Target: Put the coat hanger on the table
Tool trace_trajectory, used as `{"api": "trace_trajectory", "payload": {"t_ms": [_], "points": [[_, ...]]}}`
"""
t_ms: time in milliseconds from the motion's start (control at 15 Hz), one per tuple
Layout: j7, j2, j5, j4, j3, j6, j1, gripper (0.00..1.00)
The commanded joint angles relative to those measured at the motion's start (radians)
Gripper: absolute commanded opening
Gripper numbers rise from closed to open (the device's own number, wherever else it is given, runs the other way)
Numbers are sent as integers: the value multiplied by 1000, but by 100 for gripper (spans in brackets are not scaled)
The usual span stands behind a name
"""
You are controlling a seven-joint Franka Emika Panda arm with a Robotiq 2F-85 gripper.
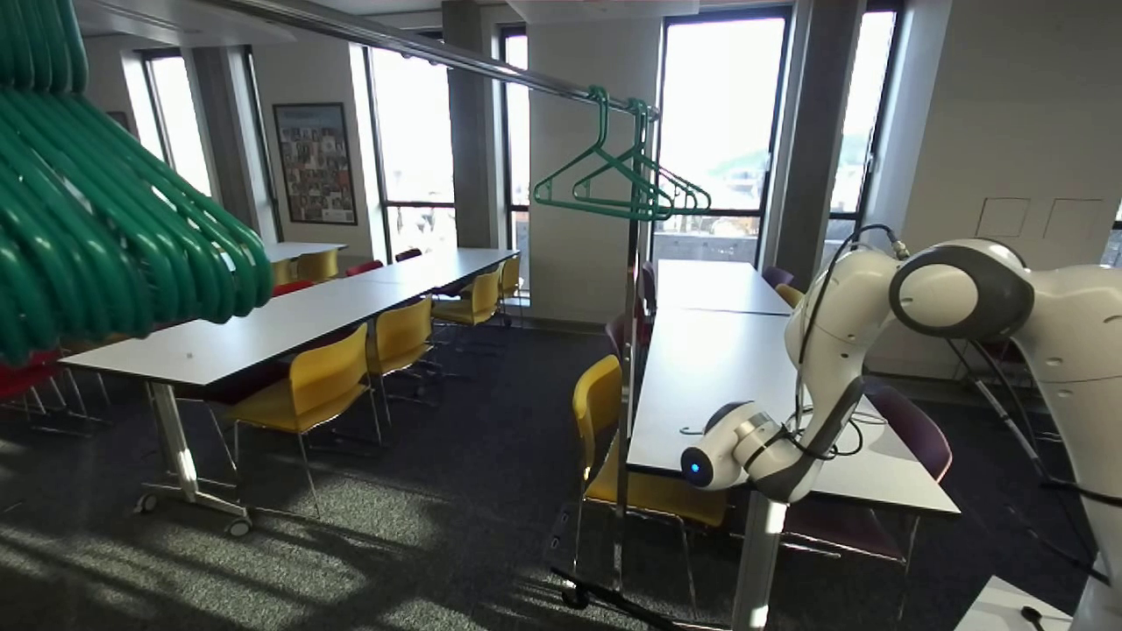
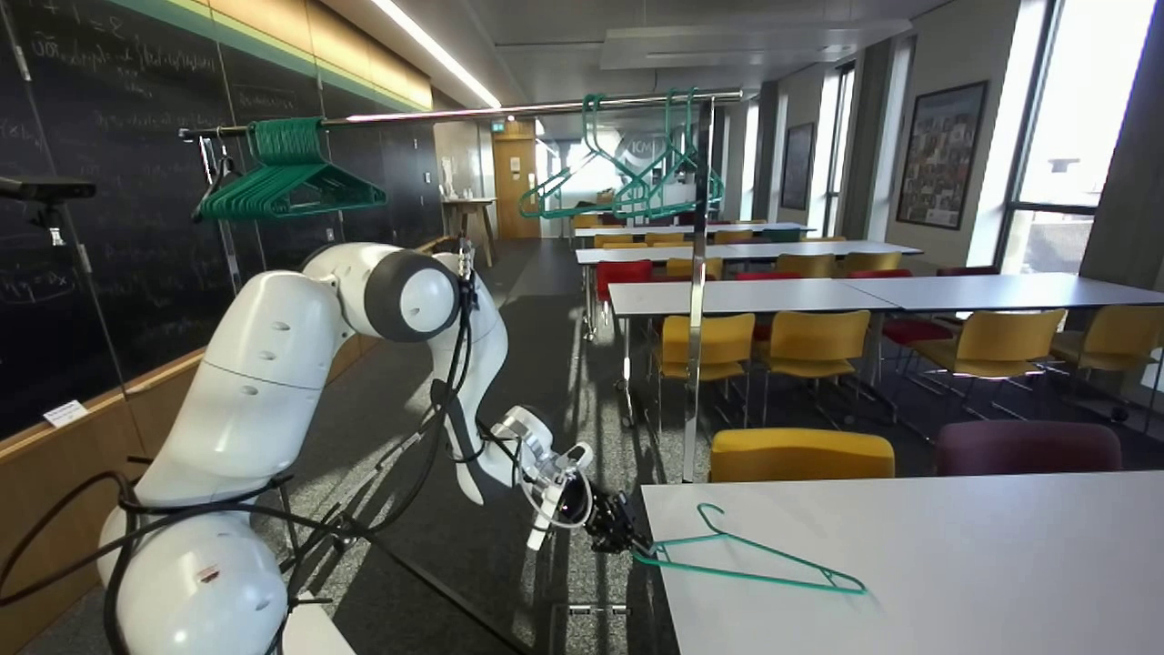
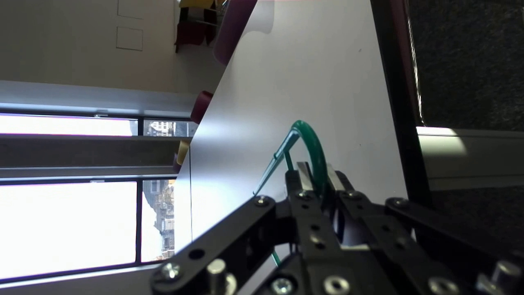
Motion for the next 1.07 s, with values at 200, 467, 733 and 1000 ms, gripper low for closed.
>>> {"api": "trace_trajectory", "payload": {"t_ms": [200, 467, 733, 1000], "points": [[-7, 75, 9, 77, -14, -101, -10, 2], [2, 112, 13, 104, -12, -123, -15, 2], [15, 116, 6, 108, -4, -115, -8, 2], [95, 101, -16, 105, -1, -131, 16, 2]]}}
